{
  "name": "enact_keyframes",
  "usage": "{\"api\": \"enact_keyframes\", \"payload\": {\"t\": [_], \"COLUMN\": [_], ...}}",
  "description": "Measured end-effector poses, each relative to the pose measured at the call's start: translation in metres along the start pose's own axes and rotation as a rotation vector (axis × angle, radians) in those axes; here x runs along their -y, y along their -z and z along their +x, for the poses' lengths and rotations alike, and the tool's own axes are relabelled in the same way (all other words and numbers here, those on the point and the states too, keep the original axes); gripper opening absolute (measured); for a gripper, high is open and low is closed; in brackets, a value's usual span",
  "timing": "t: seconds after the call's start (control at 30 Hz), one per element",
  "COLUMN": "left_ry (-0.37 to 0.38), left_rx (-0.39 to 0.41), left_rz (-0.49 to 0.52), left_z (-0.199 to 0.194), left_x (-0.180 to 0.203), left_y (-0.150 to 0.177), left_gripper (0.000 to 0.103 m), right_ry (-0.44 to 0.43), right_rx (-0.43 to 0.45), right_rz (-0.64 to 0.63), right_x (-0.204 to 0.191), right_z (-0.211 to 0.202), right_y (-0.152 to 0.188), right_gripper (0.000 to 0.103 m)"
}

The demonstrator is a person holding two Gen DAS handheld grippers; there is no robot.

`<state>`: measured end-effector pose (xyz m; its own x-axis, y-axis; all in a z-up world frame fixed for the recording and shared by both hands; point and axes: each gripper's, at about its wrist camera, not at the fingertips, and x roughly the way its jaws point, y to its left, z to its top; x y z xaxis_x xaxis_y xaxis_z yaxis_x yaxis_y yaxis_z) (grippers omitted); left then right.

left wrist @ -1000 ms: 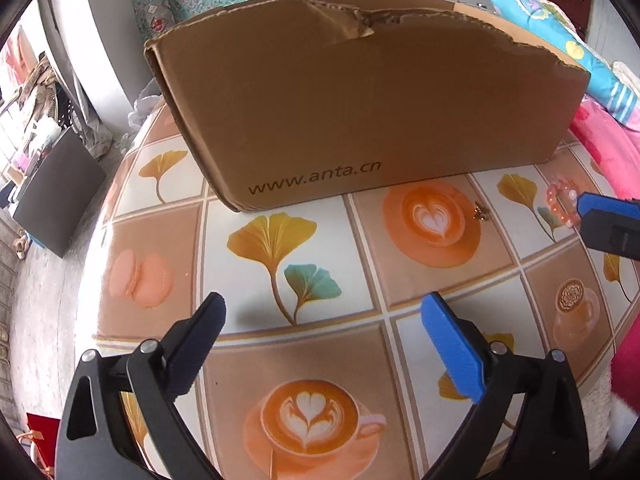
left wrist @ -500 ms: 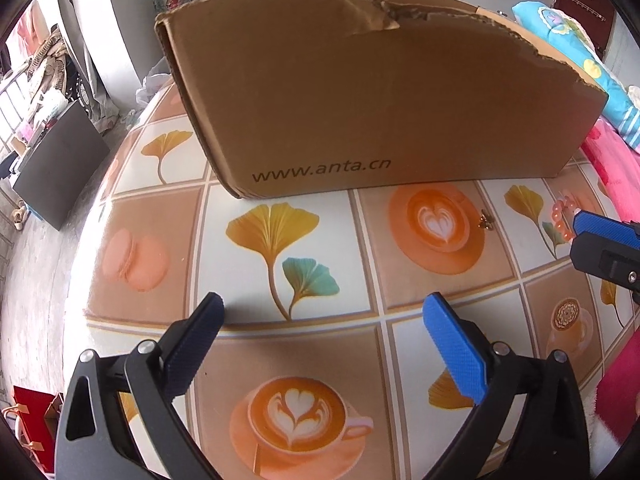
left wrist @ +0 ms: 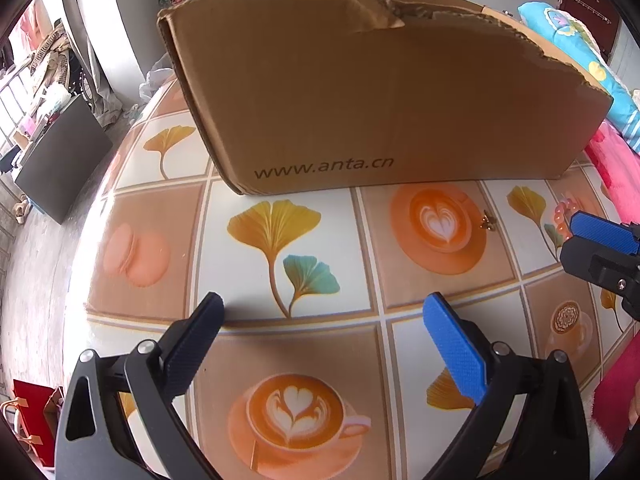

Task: Organize jewelry
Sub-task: 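Lower the right tool onto a small gold earring and close it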

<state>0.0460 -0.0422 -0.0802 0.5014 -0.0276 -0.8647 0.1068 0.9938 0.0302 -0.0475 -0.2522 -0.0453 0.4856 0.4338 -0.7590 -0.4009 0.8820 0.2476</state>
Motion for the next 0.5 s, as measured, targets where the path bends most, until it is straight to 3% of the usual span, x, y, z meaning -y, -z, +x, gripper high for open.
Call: {"api": "enact_keyframes", "payload": {"t": [0.33,0.5], "left_ry": [0.001,0.001], "left_rx": [0.004,0.002], "left_rz": [0.001,0.002], "left_z": [-0.001,-0.001], "left_x": [-0.001,-0.001], "left_y": [0.002,0.002], "left_gripper": [0.098,0.098], "right_ry": [0.037,0.088], "right_rx": [0.011,0.026], "right_rz": [-0.057,-0.151], "right_x": [-0.011,-0.024], "right_z": [0.009,0.021], "right_y": [-0.005,-0.014], "right_gripper": [0.049,0.041]}}
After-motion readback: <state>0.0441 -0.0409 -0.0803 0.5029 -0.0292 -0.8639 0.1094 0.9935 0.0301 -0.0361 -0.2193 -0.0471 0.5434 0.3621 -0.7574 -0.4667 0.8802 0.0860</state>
